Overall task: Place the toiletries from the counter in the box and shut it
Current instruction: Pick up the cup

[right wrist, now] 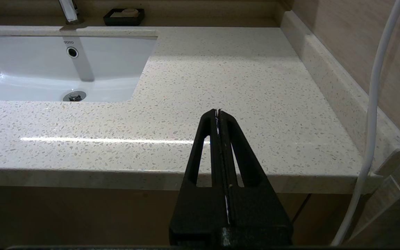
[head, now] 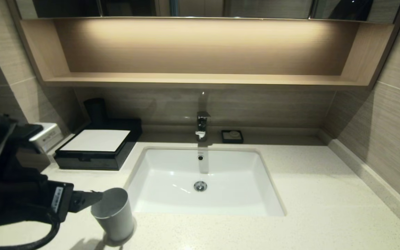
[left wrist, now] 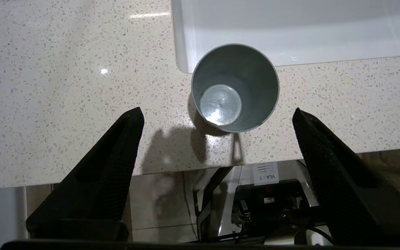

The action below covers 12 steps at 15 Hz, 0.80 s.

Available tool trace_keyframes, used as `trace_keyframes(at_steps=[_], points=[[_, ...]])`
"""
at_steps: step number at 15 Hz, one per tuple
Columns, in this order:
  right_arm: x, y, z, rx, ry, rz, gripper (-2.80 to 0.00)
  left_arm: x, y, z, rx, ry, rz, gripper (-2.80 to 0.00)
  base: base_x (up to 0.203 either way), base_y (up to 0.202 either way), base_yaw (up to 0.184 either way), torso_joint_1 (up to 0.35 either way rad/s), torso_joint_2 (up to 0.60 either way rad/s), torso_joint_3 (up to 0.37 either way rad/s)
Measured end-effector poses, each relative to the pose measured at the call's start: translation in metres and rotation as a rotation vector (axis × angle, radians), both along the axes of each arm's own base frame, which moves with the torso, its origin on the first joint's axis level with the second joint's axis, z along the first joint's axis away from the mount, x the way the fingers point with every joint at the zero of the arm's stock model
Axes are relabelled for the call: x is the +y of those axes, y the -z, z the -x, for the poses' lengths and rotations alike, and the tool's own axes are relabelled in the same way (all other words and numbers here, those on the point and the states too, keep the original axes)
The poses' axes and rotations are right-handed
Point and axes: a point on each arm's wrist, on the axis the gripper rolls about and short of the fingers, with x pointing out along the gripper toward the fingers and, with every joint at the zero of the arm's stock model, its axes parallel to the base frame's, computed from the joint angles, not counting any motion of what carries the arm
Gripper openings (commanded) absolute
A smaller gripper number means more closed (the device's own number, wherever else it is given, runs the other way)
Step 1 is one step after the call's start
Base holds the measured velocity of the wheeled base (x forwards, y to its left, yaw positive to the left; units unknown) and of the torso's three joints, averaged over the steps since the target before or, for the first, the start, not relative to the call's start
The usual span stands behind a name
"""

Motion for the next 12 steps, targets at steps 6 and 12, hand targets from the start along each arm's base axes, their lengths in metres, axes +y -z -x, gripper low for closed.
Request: trace_keyframes(at_steps=[6,12], points=[[0.0,0.0,0.0,0.0,0.0,0.0,-2.8,0.0,0.024,0.025,-0.004,0.034,0.049,0.0,0.0,0.0,0.0,0.0,0.0,0.0],[0.0,0.0,0.0,0.0,0.0,0.0,-2.8,0.002,0.049,0.032,-0.015,0.045,0.064,0.0,0.0,0.0,0.0,0.0,0.0,0.0]])
